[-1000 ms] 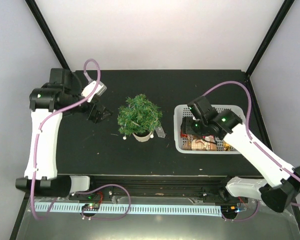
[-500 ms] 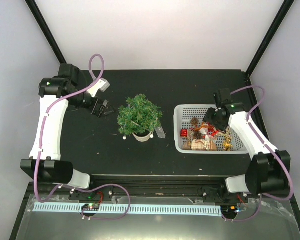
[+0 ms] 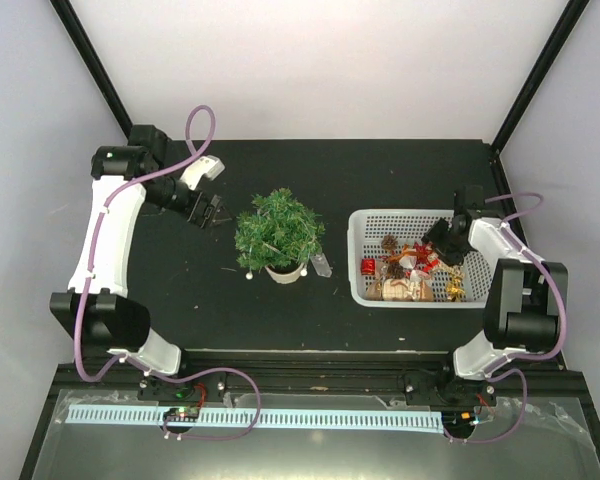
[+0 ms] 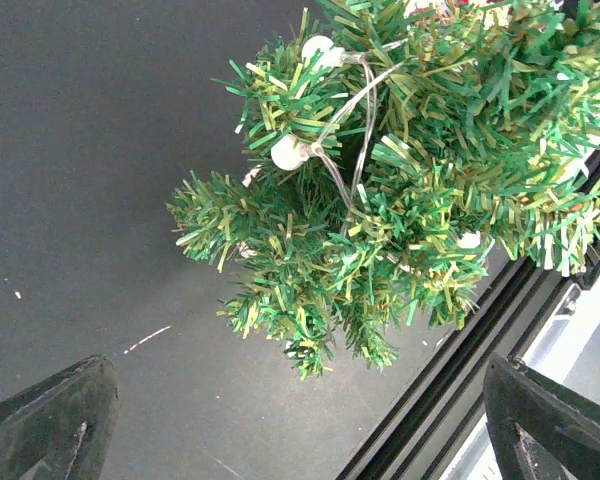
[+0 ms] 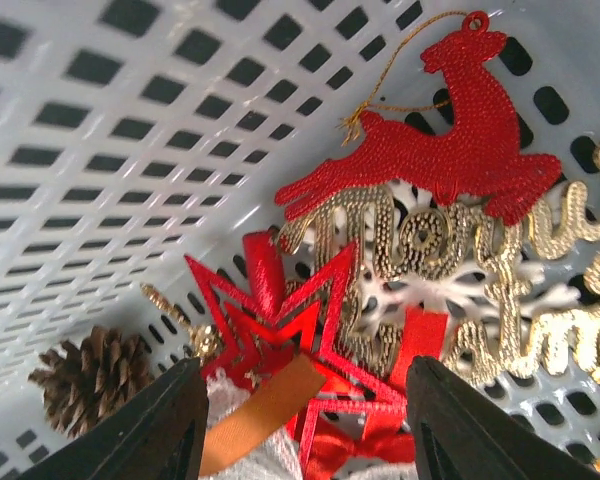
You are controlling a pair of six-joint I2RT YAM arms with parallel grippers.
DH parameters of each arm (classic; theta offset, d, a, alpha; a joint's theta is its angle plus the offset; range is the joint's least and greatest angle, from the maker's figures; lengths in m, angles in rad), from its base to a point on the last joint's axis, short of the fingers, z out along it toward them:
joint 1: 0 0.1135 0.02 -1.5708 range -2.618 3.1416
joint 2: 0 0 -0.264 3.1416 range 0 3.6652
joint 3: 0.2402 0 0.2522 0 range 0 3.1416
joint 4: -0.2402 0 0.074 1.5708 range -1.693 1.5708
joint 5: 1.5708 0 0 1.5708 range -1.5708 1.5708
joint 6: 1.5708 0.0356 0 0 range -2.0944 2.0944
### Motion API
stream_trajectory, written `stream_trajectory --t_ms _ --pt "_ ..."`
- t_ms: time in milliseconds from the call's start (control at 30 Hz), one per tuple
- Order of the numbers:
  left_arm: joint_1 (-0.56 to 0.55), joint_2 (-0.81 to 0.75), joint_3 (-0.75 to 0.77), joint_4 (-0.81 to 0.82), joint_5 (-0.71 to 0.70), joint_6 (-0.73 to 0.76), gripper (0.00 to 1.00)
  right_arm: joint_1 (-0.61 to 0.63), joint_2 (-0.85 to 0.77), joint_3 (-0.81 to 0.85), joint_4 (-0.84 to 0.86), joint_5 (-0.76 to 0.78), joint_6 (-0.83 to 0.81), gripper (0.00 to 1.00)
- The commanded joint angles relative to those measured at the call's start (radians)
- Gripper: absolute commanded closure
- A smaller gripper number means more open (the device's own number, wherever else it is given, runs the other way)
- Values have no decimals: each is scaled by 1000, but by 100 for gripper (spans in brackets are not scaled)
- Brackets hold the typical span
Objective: Decorate the small christmas tree
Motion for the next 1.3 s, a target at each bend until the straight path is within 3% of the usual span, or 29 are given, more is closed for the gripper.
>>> stream_trajectory --t_ms 0,367,867,1267 --pt "2 19 64 -4 56 -11 1 -35 36 -43 126 -93 45 43" --pt "-3 19 50 -10 65 -3 1 -53 123 -102 289 -168 44 45" --pt "-5 10 33 -15 74 4 1 -52 66 -168 371 -268 46 82" --pt "-8 -6 12 -15 84 6 1 -53 -58 -187 336 -269 39 88"
